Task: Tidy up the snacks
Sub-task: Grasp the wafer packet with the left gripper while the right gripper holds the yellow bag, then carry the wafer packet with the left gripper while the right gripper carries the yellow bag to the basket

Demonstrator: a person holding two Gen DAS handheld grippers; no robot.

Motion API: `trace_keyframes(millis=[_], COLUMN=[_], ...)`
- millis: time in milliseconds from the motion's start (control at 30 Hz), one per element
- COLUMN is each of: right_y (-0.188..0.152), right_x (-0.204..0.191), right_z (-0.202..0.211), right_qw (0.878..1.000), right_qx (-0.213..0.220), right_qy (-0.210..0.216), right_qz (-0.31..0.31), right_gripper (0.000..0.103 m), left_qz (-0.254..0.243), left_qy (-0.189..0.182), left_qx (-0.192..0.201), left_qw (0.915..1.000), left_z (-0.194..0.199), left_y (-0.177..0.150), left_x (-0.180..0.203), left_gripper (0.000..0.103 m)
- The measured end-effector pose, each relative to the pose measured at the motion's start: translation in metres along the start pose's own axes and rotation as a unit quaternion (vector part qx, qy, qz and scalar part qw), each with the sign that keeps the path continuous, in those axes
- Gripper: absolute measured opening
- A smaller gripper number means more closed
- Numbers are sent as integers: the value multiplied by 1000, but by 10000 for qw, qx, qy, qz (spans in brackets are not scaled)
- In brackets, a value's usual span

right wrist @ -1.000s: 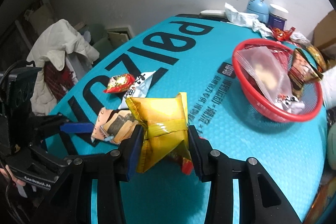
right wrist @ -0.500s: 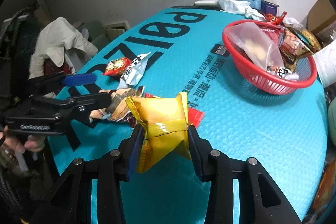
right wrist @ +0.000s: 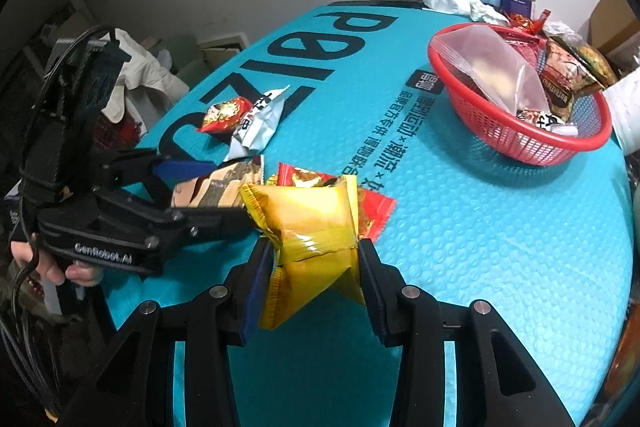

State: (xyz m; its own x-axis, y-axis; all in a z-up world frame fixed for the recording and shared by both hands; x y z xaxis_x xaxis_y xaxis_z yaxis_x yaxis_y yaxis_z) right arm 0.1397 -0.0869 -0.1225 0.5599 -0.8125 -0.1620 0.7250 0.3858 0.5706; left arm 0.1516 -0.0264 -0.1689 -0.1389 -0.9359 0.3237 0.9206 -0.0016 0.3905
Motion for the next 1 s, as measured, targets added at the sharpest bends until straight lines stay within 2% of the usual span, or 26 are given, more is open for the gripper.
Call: trace_keyframes(millis=[167, 400, 500, 533, 700, 1000], right_y=[-1, -9, -13, -14, -17, -22], right_x=[0, 3, 4, 4, 3, -1], right_z=[0, 3, 4, 4, 4, 7], right_qw=[10000, 9999, 9999, 9999, 9999, 9999], right_qx=[-7, -35, -48, -52, -71, -32], right_qy=[2, -61, -62, -60, -88, -52], right_qz=[-15, -76, -120, -126, -109, -145], right_gripper=[42, 42, 42, 43, 43, 43], left_qz=[86, 53, 169, 201, 429, 626], left_qy=[26, 308, 468, 547, 883, 693], left_qx=[-127, 164, 314, 367, 557, 515], left_qw=[9999, 9994, 9983, 9976, 9936, 9943], left_z=[-3, -4, -3, -3, 2, 9], left_y=[-13, -11, -7, -6, -4, -16], left_x=[1, 3, -3, -5, -17, -12], left_gripper=[76, 75, 61, 53, 50, 50])
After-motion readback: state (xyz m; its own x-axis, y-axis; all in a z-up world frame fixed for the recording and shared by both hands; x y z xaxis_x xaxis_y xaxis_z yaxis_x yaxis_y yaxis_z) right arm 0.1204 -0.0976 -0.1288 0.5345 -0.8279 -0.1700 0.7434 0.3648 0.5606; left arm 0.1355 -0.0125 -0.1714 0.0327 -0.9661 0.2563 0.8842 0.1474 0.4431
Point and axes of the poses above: each gripper's, at about its wrist camera, not at the fingertips, and z roughly against the way its jaws point, x to its right, y to its top, the point moved 10 cm from there along -z, roughly the way its jaws point, and after that the axes turned 12 degrees about z, right-handed, at the moved point
